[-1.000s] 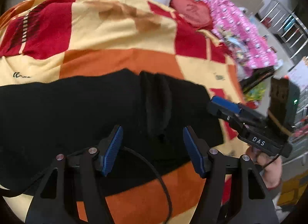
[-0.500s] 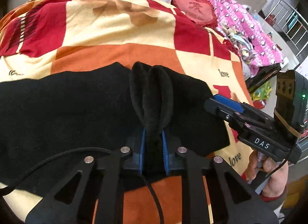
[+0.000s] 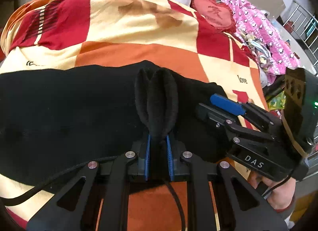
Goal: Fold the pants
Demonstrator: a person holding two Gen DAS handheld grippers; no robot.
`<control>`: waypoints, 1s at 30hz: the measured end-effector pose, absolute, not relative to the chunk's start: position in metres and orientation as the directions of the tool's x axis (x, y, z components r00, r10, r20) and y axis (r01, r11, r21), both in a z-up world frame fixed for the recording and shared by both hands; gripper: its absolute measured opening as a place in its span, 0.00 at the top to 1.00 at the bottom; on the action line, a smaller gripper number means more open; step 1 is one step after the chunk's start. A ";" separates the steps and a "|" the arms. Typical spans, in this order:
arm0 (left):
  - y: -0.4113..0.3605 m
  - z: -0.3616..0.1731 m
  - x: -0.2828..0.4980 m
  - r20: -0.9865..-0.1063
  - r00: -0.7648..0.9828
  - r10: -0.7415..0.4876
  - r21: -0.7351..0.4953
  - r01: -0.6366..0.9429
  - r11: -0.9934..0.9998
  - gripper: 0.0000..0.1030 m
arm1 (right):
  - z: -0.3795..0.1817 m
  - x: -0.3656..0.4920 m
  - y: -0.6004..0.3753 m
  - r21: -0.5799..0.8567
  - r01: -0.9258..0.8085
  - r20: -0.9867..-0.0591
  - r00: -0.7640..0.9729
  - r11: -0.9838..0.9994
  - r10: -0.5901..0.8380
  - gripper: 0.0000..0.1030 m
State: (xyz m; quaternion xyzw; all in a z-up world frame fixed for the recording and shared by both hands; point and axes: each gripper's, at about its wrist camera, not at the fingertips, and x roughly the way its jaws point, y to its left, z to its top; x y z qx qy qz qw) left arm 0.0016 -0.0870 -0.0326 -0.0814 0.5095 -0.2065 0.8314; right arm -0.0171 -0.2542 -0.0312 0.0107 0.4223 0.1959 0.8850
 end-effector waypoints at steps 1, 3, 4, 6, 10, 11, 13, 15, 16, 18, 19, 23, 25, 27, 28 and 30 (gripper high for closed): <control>-0.088 -0.032 0.002 -0.816 0.398 -0.420 -0.337 0.262 0.904 0.86 | -0.032 -0.017 -0.253 0.179 -0.334 -0.733 0.582 0.925 0.352 0.54; -0.088 -0.031 0.000 -0.820 0.402 -0.407 -0.322 0.264 0.909 0.84 | -0.031 -0.016 -0.251 0.177 -0.330 -0.739 0.578 0.927 0.347 0.52; -0.088 -0.031 -0.001 -0.820 0.409 -0.400 -0.316 0.260 0.913 0.81 | -0.030 -0.016 -0.251 0.183 -0.330 -0.740 0.574 0.926 0.351 0.52; -0.087 -0.030 -0.005 -0.821 0.424 -0.382 -0.299 0.251 0.921 0.79 | -0.024 -0.017 -0.254 0.202 -0.329 -0.737 0.570 0.923 0.364 0.52; -0.087 -0.023 -0.013 -0.822 0.448 -0.352 -0.252 0.268 0.930 0.77 | -0.016 -0.027 -0.254 0.178 -0.328 -0.741 0.576 0.928 0.345 0.52; -0.086 -0.022 -0.015 -0.824 0.451 -0.342 -0.240 0.270 0.933 0.74 | -0.015 -0.029 -0.254 0.173 -0.329 -0.741 0.577 0.929 0.342 0.52; -0.082 -0.020 -0.017 -0.827 0.449 -0.337 -0.236 0.266 0.935 0.73 | -0.013 -0.033 -0.255 0.175 -0.319 -0.742 0.580 0.932 0.337 0.52; -0.073 -0.016 -0.021 -0.831 0.445 -0.334 -0.237 0.260 0.936 0.73 | -0.013 -0.037 -0.257 0.178 -0.307 -0.742 0.583 0.935 0.332 0.52; -0.068 -0.014 -0.023 -0.832 0.445 -0.330 -0.235 0.257 0.938 0.71 | -0.013 -0.038 -0.257 0.176 -0.302 -0.744 0.583 0.937 0.327 0.52; -0.054 -0.008 -0.029 -0.831 0.456 -0.320 -0.228 0.246 0.942 0.62 | -0.014 -0.040 -0.255 0.165 -0.301 -0.753 0.576 0.939 0.317 0.52; -0.045 -0.005 -0.031 -0.828 0.464 -0.315 -0.228 0.235 0.945 0.56 | -0.015 -0.040 -0.253 0.155 -0.301 -0.761 0.571 0.941 0.309 0.52; -0.006 0.004 -0.038 -0.825 0.494 -0.274 -0.218 0.168 0.961 0.53 | -0.022 -0.041 -0.243 0.117 -0.291 -0.776 0.569 0.950 0.270 0.51; 0.014 0.005 -0.041 -0.827 0.507 -0.244 -0.209 0.126 0.970 0.53 | -0.026 -0.041 -0.240 0.111 -0.281 -0.778 0.573 0.953 0.259 0.49; 0.030 0.005 -0.043 -0.829 0.510 -0.229 -0.211 0.093 0.973 0.53 | -0.030 -0.039 -0.236 0.110 -0.278 -0.779 0.573 0.954 0.256 0.39; 0.039 0.004 -0.043 -0.830 0.511 -0.224 -0.217 0.075 0.973 0.53 | -0.031 -0.038 -0.233 0.107 -0.281 -0.779 0.572 0.954 0.256 0.36; 0.054 0.002 -0.046 -0.830 0.512 -0.221 -0.233 0.041 0.972 0.53 | -0.032 -0.037 -0.224 0.076 -0.296 -0.791 0.564 0.952 0.238 0.27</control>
